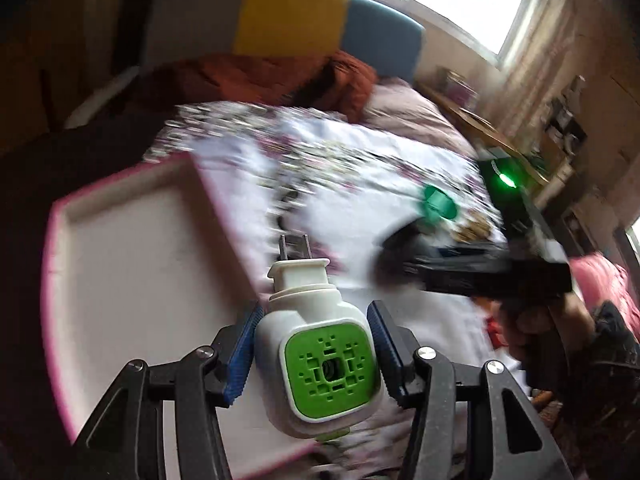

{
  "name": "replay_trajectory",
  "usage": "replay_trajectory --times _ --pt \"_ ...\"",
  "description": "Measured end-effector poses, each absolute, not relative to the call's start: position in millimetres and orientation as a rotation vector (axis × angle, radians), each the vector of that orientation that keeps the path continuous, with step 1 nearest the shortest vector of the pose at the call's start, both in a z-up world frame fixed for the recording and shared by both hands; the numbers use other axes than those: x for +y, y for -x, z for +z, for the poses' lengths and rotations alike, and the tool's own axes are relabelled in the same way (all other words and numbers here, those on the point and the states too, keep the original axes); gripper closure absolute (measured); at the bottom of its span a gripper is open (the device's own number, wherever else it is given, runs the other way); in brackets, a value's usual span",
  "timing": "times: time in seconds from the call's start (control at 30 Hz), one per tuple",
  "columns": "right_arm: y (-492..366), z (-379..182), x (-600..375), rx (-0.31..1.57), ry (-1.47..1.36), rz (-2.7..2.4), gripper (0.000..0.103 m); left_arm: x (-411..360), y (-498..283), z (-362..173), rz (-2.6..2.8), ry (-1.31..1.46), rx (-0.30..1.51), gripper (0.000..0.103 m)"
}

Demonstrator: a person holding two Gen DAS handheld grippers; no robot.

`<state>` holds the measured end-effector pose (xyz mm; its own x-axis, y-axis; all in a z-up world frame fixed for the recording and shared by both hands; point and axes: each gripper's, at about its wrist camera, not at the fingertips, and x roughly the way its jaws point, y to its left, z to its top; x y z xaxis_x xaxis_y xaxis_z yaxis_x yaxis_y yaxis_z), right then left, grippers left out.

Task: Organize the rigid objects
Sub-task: 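Lower the plug device into the pink tray and open the left tool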

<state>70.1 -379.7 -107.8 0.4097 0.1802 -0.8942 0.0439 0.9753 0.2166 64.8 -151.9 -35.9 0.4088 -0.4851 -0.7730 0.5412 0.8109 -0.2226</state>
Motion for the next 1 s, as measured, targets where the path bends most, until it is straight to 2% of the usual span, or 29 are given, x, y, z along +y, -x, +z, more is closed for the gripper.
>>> replay_trajectory --times 0.23,0.63,0.77,1.0 --pt "-71 -109 -383 1.144 -0.209 0.095 0.06 -85 -139 -45 -0.452 -0.07 0.96 0.049" --pt "-72 -109 -375 1.14 -0.141 0.094 0.06 -66 -223 -82 -0.33 -0.143 1.039 0.048" --pt "-72 -109 -376 1.139 -0.141 0.095 0.06 -56 -223 -79 -0.304 -0.127 1.036 0.029" --pt "-72 -110 -374 1.134 -0.126 0.09 0.06 -29 -182 -55 -0.245 -0.051 0.97 0.029"
